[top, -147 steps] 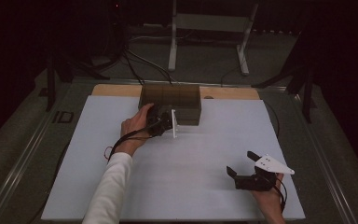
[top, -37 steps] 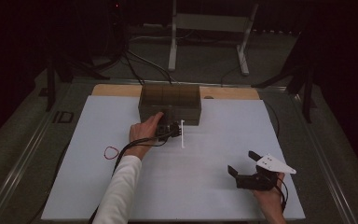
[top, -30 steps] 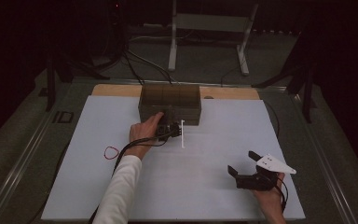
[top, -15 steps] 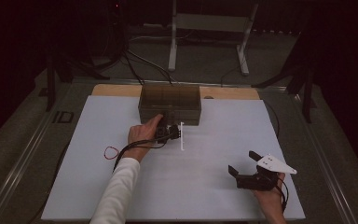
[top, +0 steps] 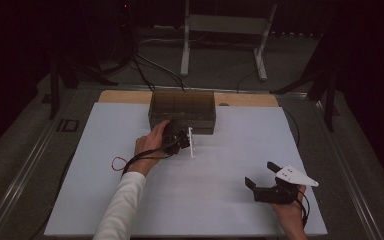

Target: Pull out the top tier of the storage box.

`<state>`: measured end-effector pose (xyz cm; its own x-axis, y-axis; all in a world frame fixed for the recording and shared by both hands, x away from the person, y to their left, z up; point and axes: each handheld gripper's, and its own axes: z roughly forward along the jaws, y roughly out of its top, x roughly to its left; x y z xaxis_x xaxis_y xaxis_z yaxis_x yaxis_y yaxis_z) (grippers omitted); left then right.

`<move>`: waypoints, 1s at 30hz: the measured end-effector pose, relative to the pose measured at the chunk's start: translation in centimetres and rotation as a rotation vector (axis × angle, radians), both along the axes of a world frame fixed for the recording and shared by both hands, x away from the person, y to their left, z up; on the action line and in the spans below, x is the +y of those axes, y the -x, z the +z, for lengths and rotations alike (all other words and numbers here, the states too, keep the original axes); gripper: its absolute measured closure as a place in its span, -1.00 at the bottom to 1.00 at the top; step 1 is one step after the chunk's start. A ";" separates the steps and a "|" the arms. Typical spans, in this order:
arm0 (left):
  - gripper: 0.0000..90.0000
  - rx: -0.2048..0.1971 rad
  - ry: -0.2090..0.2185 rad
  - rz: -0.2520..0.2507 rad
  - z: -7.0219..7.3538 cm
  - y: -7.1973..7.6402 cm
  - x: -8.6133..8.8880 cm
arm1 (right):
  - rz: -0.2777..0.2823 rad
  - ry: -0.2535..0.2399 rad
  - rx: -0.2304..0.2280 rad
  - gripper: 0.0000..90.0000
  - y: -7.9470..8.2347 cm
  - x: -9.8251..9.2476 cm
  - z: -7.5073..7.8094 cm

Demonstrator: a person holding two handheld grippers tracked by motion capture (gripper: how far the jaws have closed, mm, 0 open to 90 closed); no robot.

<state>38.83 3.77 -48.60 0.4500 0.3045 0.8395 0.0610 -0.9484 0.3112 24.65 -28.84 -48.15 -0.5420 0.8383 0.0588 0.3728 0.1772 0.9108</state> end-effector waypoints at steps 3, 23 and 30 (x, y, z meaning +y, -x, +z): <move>-0.17 0.056 0.075 0.026 0.8 -0.2 0.5 | 0.000 0.001 0.000 -1.00 0.0 0.1 0.0; -0.97 0.392 0.570 0.086 4.6 -1.6 4.0 | 0.001 0.001 0.001 -1.00 0.0 0.1 0.0; -0.96 0.512 0.670 0.077 5.3 -1.9 5.1 | 0.001 0.001 0.001 -1.00 0.0 0.1 0.0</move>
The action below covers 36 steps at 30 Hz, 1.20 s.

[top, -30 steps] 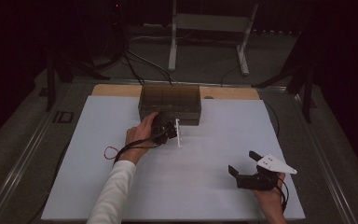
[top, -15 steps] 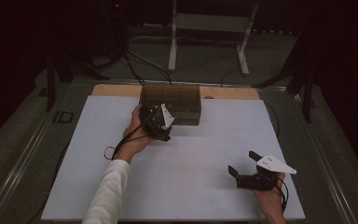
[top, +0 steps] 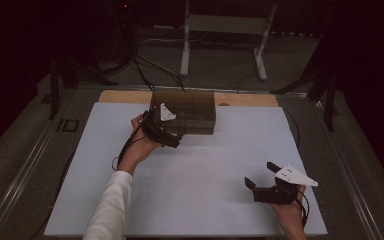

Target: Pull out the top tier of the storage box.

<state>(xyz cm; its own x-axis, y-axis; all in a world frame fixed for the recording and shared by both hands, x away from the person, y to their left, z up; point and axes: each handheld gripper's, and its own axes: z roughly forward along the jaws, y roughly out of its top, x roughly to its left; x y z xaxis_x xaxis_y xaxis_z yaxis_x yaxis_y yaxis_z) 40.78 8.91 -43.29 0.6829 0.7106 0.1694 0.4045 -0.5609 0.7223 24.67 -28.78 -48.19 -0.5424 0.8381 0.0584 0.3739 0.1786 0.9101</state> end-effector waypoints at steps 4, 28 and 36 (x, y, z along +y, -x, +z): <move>-0.84 0.052 0.060 -0.014 0.3 -0.2 0.8 | 0.001 0.000 0.000 -1.00 0.0 0.0 0.0; -0.93 0.127 0.046 -0.119 1.0 -3.1 0.3 | 0.000 -0.001 0.000 -1.00 -0.1 -0.1 0.0; -0.93 0.052 -0.022 -0.183 0.2 -3.7 -0.3 | -0.001 -0.003 0.001 -1.00 -0.1 -0.1 0.0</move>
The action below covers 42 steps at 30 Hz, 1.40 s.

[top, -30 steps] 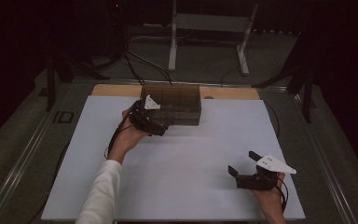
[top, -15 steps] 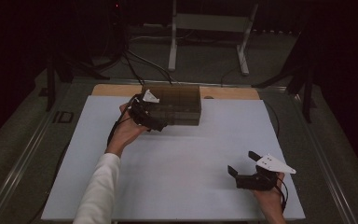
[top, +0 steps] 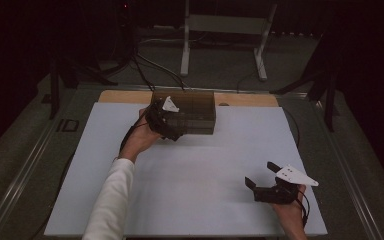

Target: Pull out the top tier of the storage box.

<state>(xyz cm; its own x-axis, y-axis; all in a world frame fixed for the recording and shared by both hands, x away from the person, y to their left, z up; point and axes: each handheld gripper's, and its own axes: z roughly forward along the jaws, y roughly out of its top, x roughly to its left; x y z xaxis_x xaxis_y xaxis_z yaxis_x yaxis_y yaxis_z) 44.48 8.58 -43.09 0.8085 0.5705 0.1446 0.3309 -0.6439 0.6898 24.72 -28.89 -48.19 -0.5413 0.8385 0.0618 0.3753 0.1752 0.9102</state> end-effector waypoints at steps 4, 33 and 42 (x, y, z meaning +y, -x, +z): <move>-0.93 0.013 0.001 -0.009 -0.4 -0.4 -0.2 | -0.001 0.000 0.000 -1.00 0.0 0.0 0.0; -0.82 0.126 -0.030 -0.094 -0.7 0.3 -1.4 | -0.004 -0.002 -0.003 -1.00 0.0 -0.1 0.0; -0.69 0.126 -0.067 -0.064 -0.2 0.1 -2.4 | -0.003 0.000 -0.001 -1.00 0.0 -0.1 0.0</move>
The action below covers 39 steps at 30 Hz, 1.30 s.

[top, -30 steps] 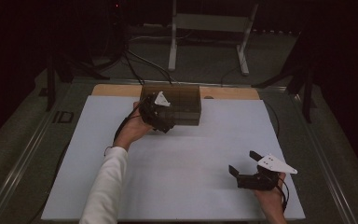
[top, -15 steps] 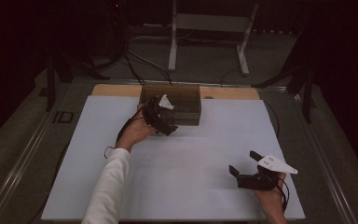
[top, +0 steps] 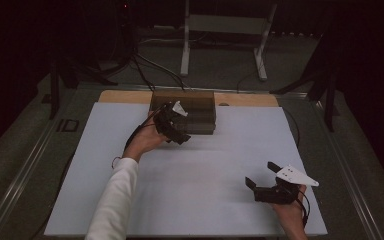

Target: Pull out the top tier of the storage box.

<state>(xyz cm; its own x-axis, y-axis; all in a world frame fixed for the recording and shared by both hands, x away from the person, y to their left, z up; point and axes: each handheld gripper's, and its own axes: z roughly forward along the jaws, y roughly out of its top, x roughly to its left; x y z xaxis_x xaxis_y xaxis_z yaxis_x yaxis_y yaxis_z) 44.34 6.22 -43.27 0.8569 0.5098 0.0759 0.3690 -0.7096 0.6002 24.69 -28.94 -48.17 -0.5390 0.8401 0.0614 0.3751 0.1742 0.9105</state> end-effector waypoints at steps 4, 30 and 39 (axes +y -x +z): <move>-0.64 0.006 -0.020 0.001 -0.1 -0.2 -0.8 | 0.000 -0.001 -0.001 -1.00 0.0 0.0 0.0; 0.27 -0.066 -0.160 0.049 -0.7 -0.3 -2.0 | 0.001 0.000 0.000 -1.00 0.0 -0.1 0.0; 0.30 -0.062 -0.164 0.041 -0.7 0.2 -2.1 | -0.001 -0.001 -0.002 -1.00 0.0 -0.1 0.0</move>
